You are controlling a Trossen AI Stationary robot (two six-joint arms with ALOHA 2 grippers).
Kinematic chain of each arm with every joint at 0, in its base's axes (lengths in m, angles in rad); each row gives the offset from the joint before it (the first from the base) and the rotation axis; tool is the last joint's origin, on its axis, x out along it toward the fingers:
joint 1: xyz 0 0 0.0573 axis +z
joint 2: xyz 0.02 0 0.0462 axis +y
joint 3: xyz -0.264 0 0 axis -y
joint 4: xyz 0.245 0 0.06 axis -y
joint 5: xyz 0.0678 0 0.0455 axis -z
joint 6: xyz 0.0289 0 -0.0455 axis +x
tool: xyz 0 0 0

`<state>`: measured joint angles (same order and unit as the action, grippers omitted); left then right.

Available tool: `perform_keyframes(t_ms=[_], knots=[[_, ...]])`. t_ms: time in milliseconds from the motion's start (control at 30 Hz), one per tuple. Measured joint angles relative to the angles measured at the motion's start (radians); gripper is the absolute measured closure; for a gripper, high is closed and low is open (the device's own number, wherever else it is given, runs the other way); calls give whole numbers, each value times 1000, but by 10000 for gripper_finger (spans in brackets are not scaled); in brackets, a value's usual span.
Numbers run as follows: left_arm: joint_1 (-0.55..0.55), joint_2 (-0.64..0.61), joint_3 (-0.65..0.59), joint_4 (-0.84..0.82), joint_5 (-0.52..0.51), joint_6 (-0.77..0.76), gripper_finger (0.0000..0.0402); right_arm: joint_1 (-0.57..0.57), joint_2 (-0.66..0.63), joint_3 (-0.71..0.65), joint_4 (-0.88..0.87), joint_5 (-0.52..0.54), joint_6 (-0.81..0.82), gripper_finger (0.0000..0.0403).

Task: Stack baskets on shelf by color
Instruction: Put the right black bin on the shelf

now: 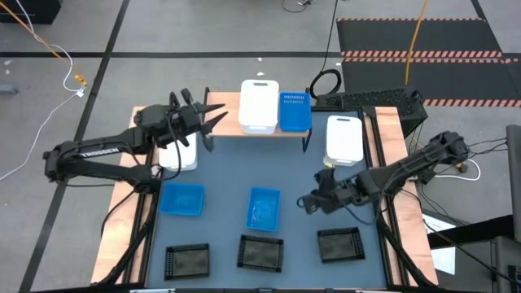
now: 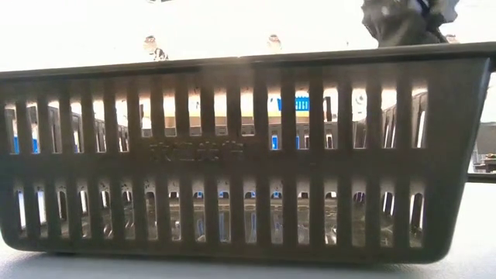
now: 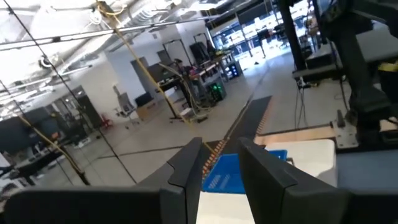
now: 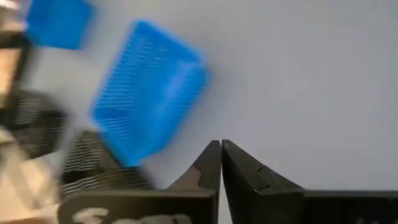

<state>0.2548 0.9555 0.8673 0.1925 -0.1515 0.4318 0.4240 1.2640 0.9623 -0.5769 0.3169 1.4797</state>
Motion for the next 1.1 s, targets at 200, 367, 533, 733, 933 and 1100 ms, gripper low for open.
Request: perform_keyframes(t_ms=[200, 367, 533, 733, 933, 1100], knots=[[-22, 46, 10, 67, 22, -75, 295, 124, 76, 6, 104, 76, 95, 395], [-53, 73, 11, 68, 22, -159, 295, 195, 160, 46, 103, 75, 154, 395], [-96, 88, 11, 33, 22, -242, 295, 247, 274, 218, -7, 46, 176, 402], [-156, 88, 11, -67, 20, -307, 295, 288, 460, 618, -455, 43, 169, 402], [-220, 88, 10, -118, 17, -329, 295, 327, 558, 772, -756, -75, 336, 402], [-265, 88, 10, -166, 11, -329, 295, 352, 568, 711, -704, -224, 401, 372]])
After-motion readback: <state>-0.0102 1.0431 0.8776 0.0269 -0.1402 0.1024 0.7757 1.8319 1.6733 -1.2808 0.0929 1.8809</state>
